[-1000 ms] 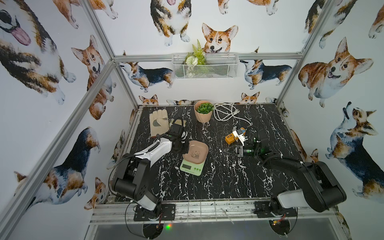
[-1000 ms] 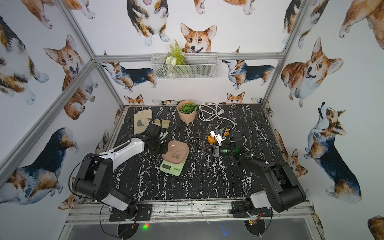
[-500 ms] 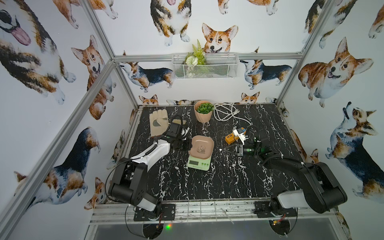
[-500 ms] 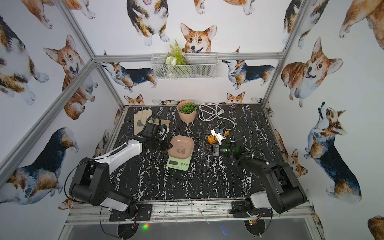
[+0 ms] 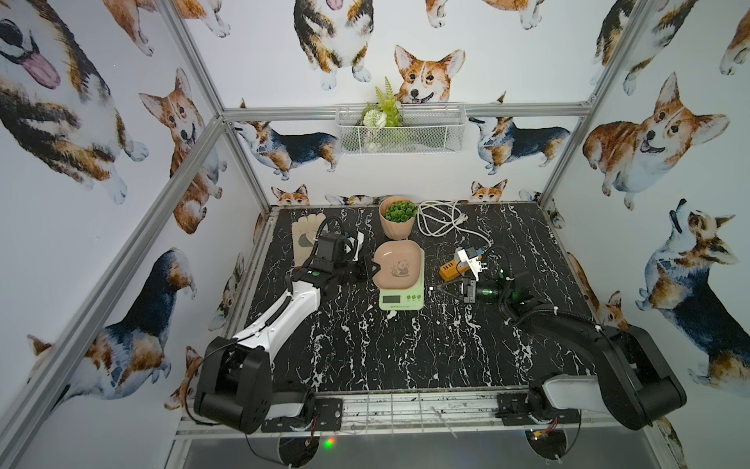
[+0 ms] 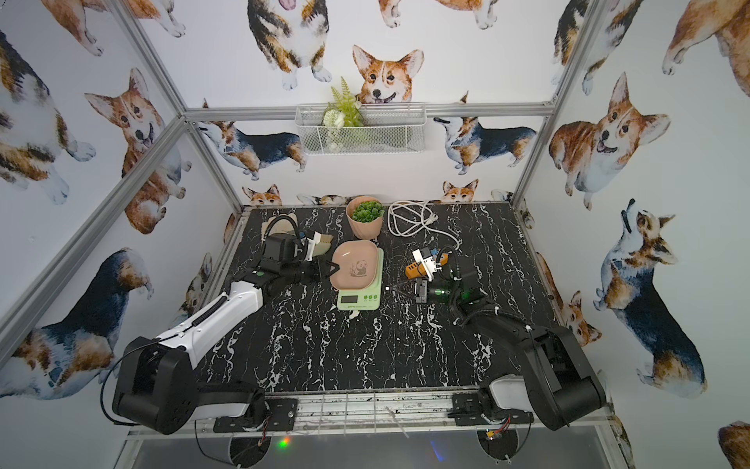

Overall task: Charge the electronic scale
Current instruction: Insert the charging cable into the electronic scale.

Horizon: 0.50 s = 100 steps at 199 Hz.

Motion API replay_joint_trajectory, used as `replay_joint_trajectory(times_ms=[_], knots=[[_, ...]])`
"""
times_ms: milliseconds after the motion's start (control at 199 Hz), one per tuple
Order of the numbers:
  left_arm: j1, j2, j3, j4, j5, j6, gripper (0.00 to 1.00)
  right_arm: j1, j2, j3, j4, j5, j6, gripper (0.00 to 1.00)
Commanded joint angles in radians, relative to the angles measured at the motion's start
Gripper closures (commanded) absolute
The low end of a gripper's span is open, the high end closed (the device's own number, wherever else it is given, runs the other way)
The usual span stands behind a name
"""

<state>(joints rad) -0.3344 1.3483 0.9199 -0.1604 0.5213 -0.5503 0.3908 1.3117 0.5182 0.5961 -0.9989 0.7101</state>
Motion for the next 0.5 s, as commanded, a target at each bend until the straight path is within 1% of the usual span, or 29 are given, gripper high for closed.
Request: replay_joint_trajectory(times_ms=[0, 201, 497], knots=[[0.008, -0.019, -0.001, 0.100, 0.070, -0.073, 1.00, 0.018, -0.003, 0.008, 0.042, 0.009, 0.020, 1.00], [0.029, -0.030, -0.018, 0.155, 0.137, -0.115, 1.00, 0.025, -0.038, 0.016, 0.023, 0.014, 0.019, 1.00], [0.032, -0.046, -0.013, 0.146, 0.142, -0.105, 1.00, 0.030, -0.092, 0.028, -0.037, 0.033, -0.012, 1.00]])
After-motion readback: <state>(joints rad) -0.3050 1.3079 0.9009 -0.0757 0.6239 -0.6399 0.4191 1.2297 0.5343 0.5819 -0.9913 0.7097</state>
